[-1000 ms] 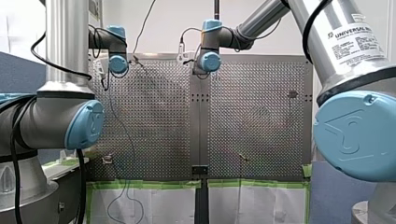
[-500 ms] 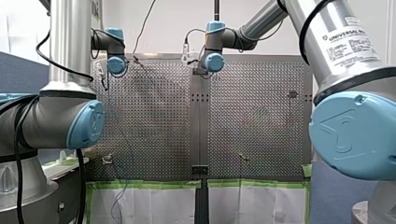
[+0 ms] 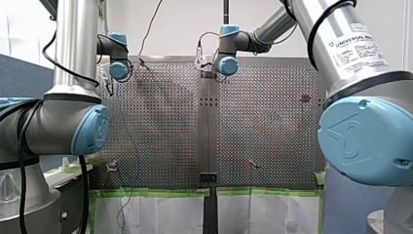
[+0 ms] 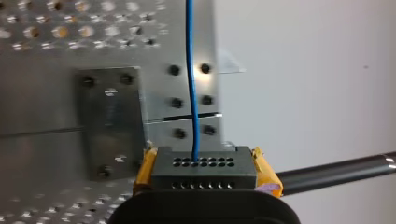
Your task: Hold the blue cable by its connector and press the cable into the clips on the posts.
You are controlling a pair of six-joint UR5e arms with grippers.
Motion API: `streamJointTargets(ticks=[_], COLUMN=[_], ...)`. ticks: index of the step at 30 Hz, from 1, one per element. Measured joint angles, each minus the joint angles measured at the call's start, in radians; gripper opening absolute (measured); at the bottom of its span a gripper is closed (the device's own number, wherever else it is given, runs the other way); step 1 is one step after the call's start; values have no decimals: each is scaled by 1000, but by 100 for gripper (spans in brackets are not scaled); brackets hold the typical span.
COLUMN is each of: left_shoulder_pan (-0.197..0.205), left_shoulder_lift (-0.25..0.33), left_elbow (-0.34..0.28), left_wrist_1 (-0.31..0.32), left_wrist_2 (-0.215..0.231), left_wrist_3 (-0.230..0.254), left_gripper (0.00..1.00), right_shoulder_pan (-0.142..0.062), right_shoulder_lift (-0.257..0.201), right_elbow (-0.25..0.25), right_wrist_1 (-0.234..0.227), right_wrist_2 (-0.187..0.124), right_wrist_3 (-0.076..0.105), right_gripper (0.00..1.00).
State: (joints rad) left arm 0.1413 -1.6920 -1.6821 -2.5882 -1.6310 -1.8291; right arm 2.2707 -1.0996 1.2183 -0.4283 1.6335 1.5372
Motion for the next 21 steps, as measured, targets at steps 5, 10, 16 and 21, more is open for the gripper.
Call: streamJointTargets(ticks=[5, 10, 16, 21], left_shoulder_pan=[12, 21, 28, 35], left_shoulder_lift=[-5, -34, -47, -48], left_elbow=[2, 16, 28, 30], left_wrist_1=[14, 26, 28, 29], left_wrist_2=[17, 45, 54, 67], left_wrist_3=[-17, -34, -42, -48], left_gripper=[0, 0, 0, 0], right_shoulder_pan=[-6, -12, -14, -18], right_shoulder_lift=[42, 79, 106, 122], right_elbow=[-38, -91, -151, -188], right_wrist_1=[17, 46, 66, 76], right_wrist_2=[-13, -26, -35, -40], right_wrist_3=[1, 2, 2, 2], right_gripper=[0, 0, 0, 0])
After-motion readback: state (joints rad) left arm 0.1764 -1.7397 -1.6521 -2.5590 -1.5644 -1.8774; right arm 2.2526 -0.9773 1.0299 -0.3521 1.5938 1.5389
